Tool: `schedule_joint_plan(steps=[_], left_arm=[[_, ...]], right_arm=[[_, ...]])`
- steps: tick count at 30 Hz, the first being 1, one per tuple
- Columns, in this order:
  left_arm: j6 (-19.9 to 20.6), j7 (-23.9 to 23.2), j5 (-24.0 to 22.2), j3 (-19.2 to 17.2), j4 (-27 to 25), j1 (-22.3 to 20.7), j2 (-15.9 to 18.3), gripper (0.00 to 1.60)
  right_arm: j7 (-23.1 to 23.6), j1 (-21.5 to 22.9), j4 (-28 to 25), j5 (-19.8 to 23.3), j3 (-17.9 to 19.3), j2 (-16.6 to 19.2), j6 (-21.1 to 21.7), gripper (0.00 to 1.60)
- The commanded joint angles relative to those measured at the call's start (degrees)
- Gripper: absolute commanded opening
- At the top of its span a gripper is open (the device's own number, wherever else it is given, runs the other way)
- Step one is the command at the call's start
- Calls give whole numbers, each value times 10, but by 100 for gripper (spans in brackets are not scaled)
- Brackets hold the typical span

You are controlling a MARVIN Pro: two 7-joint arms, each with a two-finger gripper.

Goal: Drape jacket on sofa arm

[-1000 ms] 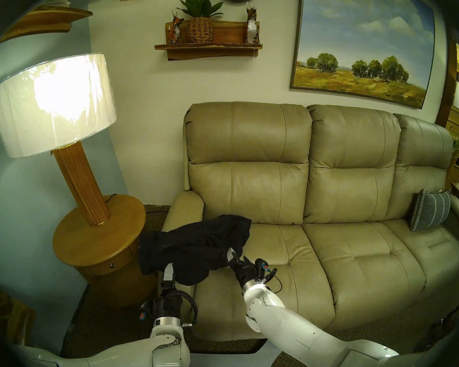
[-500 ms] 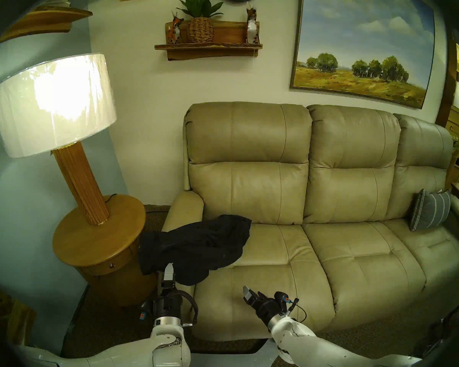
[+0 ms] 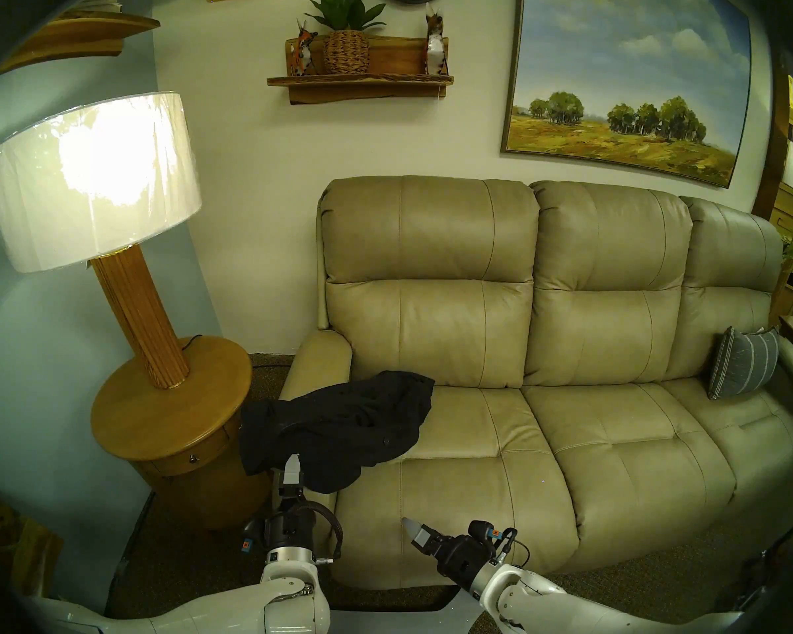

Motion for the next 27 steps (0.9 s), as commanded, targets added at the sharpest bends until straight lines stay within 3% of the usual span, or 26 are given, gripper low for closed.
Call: schedule_joint_plan(steps=[1,12,17,25,26,27], left_arm=[[0,-4,1,-3,-13,-1,1,160],[36,36,-25,-35,-9,-47,11,160],[82,66,-50,-57,-12,-71,17,160],[150,130,-76,-82,8,-134,6,160],[156,138,-73,-103,6,-125,1,160],[163,150,-82,-103,15,-142,2,160]], right_arm=[[72,-8,-40,42,4,32,67,160],[169,-5,-5,77,9,31,155,160],[221,4,30,77,7,17,178,160],[260,19,71,67,-4,-11,193,160],[262,21,74,67,-5,-13,195,160],[265,22,78,69,-5,-15,196,160]])
